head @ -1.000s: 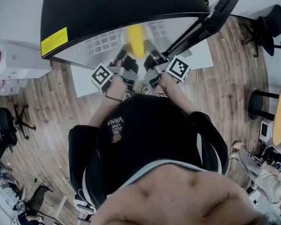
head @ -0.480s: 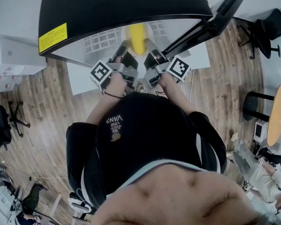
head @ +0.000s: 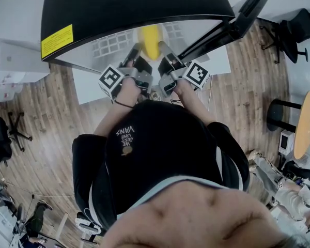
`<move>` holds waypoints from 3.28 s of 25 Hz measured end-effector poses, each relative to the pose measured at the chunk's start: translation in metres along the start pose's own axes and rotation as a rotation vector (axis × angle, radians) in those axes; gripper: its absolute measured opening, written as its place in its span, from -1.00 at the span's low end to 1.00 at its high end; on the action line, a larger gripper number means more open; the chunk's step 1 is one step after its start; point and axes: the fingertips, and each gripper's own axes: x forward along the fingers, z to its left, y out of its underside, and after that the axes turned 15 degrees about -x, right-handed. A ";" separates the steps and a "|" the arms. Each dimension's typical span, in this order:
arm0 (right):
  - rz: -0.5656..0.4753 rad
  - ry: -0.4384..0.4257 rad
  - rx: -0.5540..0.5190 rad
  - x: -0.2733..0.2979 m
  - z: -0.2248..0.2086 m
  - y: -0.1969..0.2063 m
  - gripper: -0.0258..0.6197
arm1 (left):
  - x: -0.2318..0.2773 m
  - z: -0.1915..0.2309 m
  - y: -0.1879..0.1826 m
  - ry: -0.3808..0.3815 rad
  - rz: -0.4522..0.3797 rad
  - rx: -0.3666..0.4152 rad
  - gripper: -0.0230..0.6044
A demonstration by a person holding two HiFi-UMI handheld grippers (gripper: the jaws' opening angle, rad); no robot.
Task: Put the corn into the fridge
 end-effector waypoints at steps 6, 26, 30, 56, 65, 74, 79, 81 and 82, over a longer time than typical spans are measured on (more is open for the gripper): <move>0.001 0.000 0.003 -0.002 0.002 0.002 -0.35 | 0.000 -0.001 0.000 -0.008 -0.009 -0.002 -0.76; 0.019 0.051 -0.305 -0.011 0.015 -0.002 -0.27 | -0.001 -0.003 -0.001 0.021 0.020 0.014 -0.76; 0.025 0.063 -0.294 -0.013 0.012 0.001 -0.25 | -0.003 -0.005 -0.003 0.036 0.027 0.031 -0.76; 0.034 0.108 -0.622 -0.034 0.027 0.009 -0.25 | -0.032 -0.022 0.005 0.052 0.187 0.592 -0.76; 0.074 0.117 -0.748 -0.040 0.033 0.020 -0.26 | -0.043 -0.020 0.011 0.007 0.238 0.929 -0.76; 0.106 0.120 -0.924 -0.044 0.040 0.028 -0.58 | -0.047 -0.018 0.020 0.004 0.273 1.053 -0.76; 0.111 0.127 -0.969 -0.044 0.041 0.029 -0.81 | -0.048 -0.012 0.023 -0.012 0.280 1.088 -0.76; 0.116 0.132 -0.975 -0.044 0.040 0.029 -0.85 | -0.049 -0.011 0.025 -0.011 0.286 1.108 -0.76; 0.118 0.134 -0.977 -0.045 0.039 0.029 -0.86 | -0.049 -0.010 0.027 -0.011 0.291 1.116 -0.76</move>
